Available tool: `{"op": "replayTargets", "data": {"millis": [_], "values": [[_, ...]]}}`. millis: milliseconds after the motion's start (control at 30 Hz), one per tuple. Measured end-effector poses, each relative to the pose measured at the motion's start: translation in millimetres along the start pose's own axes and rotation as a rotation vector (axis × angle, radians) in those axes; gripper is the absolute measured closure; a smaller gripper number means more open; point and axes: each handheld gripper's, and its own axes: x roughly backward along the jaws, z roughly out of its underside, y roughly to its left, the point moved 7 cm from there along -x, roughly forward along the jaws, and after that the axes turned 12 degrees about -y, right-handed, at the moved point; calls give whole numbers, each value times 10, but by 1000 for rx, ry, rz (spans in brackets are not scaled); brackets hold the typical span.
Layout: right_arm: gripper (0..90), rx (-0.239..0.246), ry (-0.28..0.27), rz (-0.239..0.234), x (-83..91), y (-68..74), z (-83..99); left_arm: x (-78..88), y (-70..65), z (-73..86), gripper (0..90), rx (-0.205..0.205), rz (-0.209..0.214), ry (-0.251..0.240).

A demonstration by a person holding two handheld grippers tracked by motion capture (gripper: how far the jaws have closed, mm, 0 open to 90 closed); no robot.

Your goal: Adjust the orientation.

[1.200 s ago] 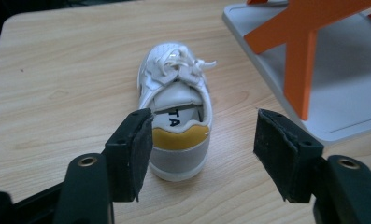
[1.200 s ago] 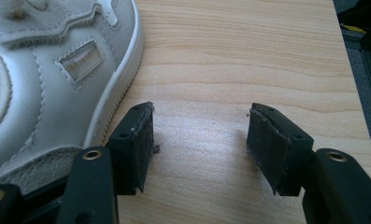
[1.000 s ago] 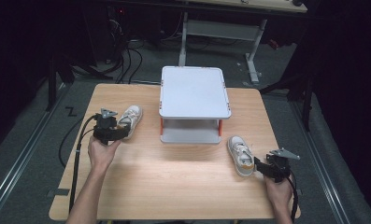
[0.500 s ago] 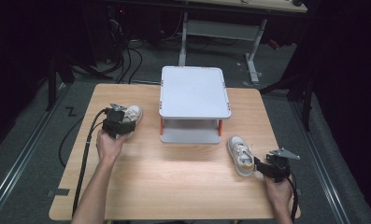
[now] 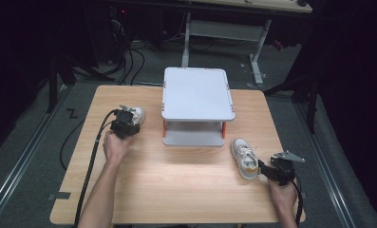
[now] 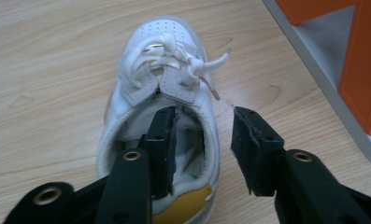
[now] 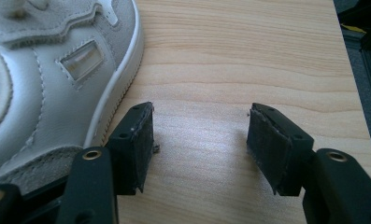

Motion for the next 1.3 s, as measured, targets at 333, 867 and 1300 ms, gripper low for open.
{"op": "replayTargets", "data": {"millis": [333, 867, 1300], "values": [[410, 0, 0, 0, 1, 1, 0, 13, 22, -3, 837, 12, 23, -3], [408, 1, 0, -2, 0, 1, 0, 366, -118, 98, 856, 40, 67, -45], [408, 2, 0, -2, 0, 2, 0, 1172, -556, 344, 858, 18, 181, -101]]}}
